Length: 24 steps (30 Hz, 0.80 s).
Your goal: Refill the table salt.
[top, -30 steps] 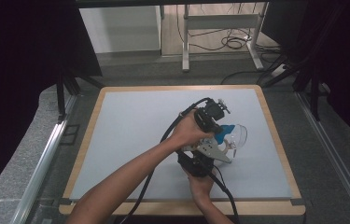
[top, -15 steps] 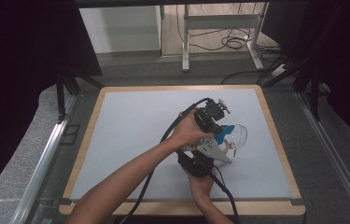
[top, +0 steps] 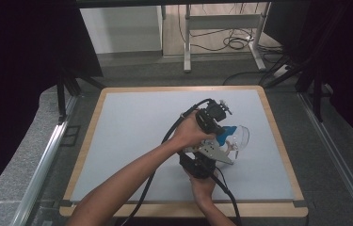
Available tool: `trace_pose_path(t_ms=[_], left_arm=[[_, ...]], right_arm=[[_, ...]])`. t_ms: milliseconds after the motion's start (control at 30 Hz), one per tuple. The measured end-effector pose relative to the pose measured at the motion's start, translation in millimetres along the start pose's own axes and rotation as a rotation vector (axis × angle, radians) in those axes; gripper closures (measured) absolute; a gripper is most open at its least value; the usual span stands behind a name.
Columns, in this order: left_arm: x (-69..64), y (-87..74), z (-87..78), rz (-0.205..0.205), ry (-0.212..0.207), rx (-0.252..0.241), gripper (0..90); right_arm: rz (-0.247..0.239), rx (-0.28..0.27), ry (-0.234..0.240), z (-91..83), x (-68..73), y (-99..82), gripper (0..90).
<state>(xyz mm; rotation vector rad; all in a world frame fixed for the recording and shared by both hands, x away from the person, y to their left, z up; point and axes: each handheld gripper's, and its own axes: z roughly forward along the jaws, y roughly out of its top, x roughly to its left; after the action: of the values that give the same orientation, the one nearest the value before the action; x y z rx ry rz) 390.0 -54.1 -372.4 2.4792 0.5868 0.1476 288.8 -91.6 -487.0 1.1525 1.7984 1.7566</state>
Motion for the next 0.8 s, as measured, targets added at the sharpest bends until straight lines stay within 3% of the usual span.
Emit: trace_pose_path(t_ms=[800], left_arm=[[-0.2, 0.0, 0.1, 0.001, 0.001, 0.004, 90.0]], right_arm=[[-0.002, 0.001, 0.002, 0.2, -0.3, -0.1, 61.8]])
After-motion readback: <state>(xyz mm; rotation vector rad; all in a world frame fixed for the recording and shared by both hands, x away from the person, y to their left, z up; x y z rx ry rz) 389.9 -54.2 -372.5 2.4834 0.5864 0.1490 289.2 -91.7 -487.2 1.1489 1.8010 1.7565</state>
